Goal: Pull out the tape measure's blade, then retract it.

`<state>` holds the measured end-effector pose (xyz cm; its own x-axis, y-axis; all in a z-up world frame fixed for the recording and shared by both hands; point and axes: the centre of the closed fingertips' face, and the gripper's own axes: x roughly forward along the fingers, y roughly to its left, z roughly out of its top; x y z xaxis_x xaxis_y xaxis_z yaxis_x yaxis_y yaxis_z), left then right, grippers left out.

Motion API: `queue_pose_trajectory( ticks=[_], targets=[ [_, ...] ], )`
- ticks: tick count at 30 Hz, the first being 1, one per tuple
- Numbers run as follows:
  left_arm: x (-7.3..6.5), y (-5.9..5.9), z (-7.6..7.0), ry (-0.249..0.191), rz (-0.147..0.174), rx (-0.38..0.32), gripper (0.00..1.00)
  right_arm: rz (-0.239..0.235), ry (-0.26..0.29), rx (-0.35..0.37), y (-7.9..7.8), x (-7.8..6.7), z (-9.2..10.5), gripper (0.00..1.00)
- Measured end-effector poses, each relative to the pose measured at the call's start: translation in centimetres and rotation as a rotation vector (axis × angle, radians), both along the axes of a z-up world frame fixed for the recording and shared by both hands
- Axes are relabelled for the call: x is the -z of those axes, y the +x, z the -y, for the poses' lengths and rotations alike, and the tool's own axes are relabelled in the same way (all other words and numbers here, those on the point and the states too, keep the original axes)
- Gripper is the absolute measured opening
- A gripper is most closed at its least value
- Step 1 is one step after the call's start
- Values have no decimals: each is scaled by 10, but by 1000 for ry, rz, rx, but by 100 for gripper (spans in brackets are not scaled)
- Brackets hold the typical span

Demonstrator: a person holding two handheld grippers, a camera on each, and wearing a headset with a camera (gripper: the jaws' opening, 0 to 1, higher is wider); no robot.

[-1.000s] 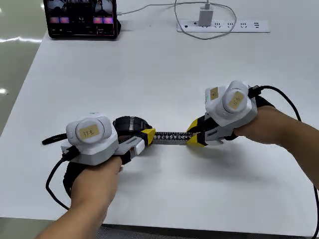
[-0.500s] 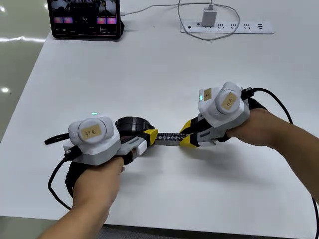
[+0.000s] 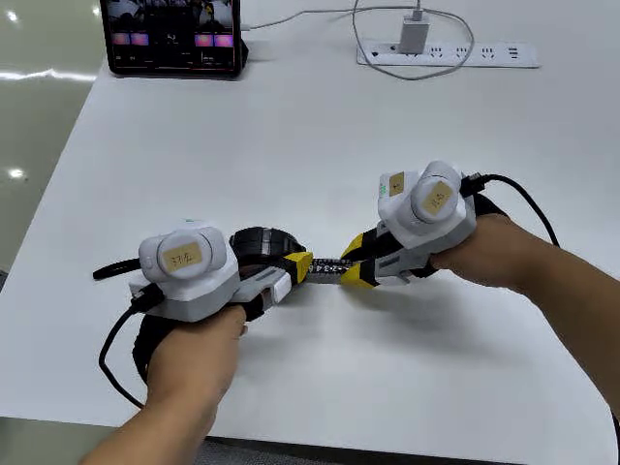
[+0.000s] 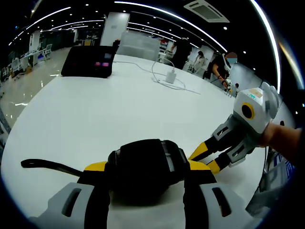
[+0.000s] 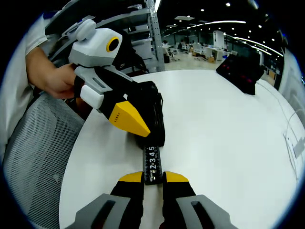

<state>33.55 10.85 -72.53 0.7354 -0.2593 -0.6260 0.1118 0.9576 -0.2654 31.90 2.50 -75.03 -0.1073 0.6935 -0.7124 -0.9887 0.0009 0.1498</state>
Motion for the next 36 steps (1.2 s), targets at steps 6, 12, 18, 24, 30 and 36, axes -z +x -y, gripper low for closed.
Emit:
queue_pose_trajectory(
  ticks=[6, 12, 18, 24, 30, 36],
  targets=[
    [0, 0, 0, -3, 1, -1, 58, -7, 14, 4, -1, 0, -9, 11],
    [1, 1, 0, -5, 3, -1, 58, -6, 23, 7, -2, -1, -16, 11],
    [1, 1, 0, -6, 5, -2, 58, -3, 35, 11, -2, -1, -23, 11],
    [1, 0, 0, -9, 4, -2, 58, 0, 46, 14, -2, -1, -29, 11],
    [1, 0, 1, -6, 4, -1, 58, -2, 59, 26, -2, -1, -33, 11],
    [0, 0, 1, -7, 5, -1, 59, -6, 68, 29, -2, -1, -36, 11]
  ],
)
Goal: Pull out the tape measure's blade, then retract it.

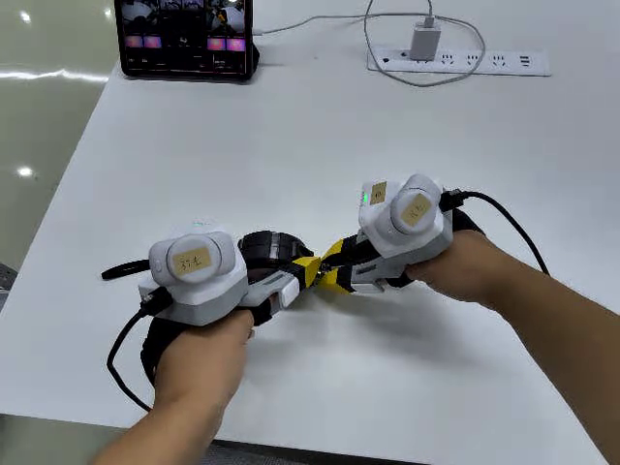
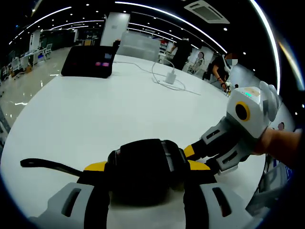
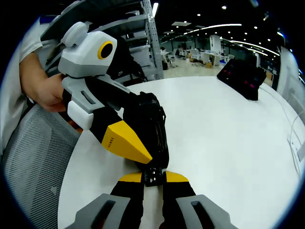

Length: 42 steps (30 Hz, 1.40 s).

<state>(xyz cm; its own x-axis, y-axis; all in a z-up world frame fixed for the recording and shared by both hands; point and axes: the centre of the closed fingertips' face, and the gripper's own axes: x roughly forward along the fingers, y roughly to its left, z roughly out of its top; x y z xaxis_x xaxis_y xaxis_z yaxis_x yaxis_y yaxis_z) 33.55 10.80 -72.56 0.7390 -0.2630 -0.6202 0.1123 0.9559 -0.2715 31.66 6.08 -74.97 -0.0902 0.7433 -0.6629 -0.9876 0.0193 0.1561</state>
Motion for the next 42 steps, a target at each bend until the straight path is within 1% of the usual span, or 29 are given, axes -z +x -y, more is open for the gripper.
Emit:
queue_pose_trajectory(
  ticks=[5, 12, 16, 17, 18, 19, 22, 24, 26, 28, 29, 32, 34, 36, 38, 40, 42],
  targets=[
    [0, 0, 0, 1, 1, 0, 59, -3, 6, 6, 0, 0, 0, 11],
    [0, 0, 0, 1, 1, -2, 59, 7, 6, 5, 0, 1, 0, 12],
    [0, 1, 0, -2, 13, -6, 60, 20, 1, 3, 1, 0, 1, 12],
    [0, 1, 0, -3, 13, -7, 60, 20, 2, 3, 0, -1, 1, 13],
    [0, 1, 0, -1, 12, -5, 60, 33, -1, 3, 2, -1, 2, 14],
    [0, 1, 0, -2, 10, -5, 61, 36, -4, 6, 3, -2, 4, 15],
    [0, 1, 1, 2, 5, 5, 61, 26, 12, 19, 5, -7, 7, 17],
    [0, 2, 1, 14, 5, 14, 61, 23, 14, 20, 6, -9, 9, 18],
    [0, 2, 2, 24, 3, 22, 62, 26, 13, 20, 6, -8, 11, 18],
    [0, 2, 1, 22, 2, 20, 62, 15, 18, 25, 6, -9, 11, 19],
    [0, 2, 1, 24, 2, 20, 62, 17, 17, 27, 6, -9, 12, 19],
    [0, 2, 1, 33, 9, 25, 62, 8, 32, 42, 6, -14, 11, 19],
    [-1, 2, 1, 33, 10, 26, 62, 14, 30, 42, 6, -13, 11, 20],
    [-2, 3, 0, 32, 14, 29, 61, 6, 29, 45, 5, -13, 13, 21],
    [-5, 2, 0, 20, 20, 30, 62, -2, 30, 43, 3, -14, 14, 22],
    [-7, 3, -2, 33, 28, 43, 61, 3, 26, 43, 2, -14, 16, 22],
    [-8, 3, -2, 28, 32, 47, 62, 1, 26, 45, 2, -14, 16, 23]
  ],
)
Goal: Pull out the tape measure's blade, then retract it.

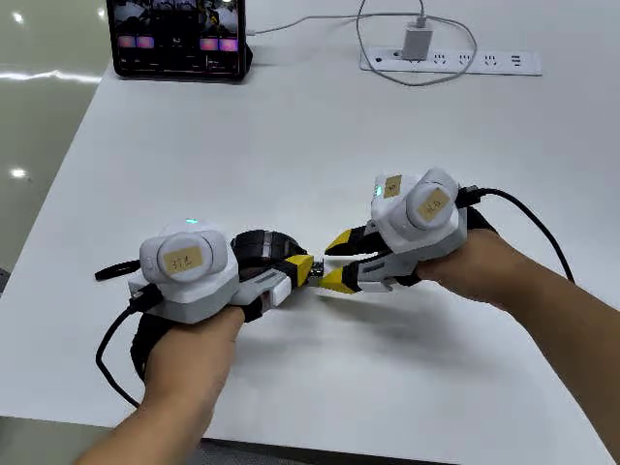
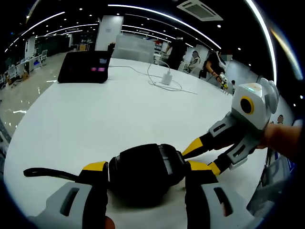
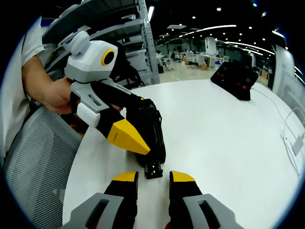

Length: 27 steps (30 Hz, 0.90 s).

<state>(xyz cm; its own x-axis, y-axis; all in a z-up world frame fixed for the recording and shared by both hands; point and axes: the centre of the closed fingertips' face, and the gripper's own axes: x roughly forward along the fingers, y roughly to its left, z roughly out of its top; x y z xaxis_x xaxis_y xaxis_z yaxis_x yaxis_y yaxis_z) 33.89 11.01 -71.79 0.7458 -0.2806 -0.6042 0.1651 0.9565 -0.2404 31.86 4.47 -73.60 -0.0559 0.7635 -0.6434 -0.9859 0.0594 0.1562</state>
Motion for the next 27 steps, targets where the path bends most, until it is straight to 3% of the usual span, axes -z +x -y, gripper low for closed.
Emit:
queue_pose_trajectory(
  ticks=[10, 18, 23, 27],
  targets=[
    [-14, -1, 2, 19, 40, 49, 64, 5, 6, 17, 0, -6, 4, 23],
    [-28, -6, 4, 49, 91, 136, 71, 20, 29, 70, -1, -18, 18, 31],
    [-33, -10, 2, 47, 111, 170, 73, 24, 32, 88, -6, -25, 26, 35],
    [-34, -16, 2, 74, 118, 205, 75, 29, 29, 101, -7, -28, 34, 38]
  ],
)
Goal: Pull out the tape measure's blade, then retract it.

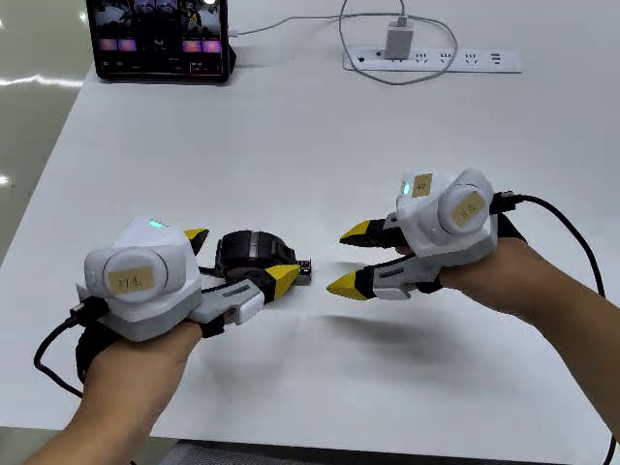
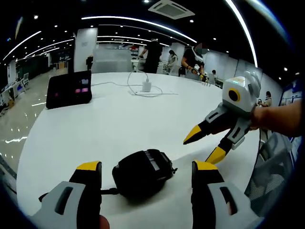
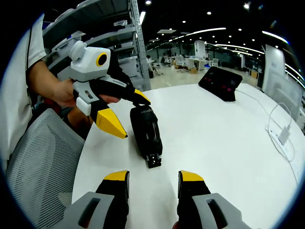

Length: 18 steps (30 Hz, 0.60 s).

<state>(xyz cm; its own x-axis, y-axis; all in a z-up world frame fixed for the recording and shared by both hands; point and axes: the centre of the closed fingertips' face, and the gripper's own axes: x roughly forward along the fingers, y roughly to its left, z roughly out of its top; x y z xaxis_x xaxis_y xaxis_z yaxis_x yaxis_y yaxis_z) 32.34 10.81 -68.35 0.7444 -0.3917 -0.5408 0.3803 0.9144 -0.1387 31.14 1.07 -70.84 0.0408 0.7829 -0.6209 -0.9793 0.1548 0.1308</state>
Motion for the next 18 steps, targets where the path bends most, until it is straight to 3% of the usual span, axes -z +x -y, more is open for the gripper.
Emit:
queue_pose_trajectory(
  ticks=[7, 18],
  targets=[
    [-1, -7, 2, -7, 2, 35, 77, 4, 7, 27, -4, -5, 15, 44],
    [-10, -11, 1, 29, 28, 99, 83, 9, 23, 106, -9, -12, 41, 58]
  ],
)
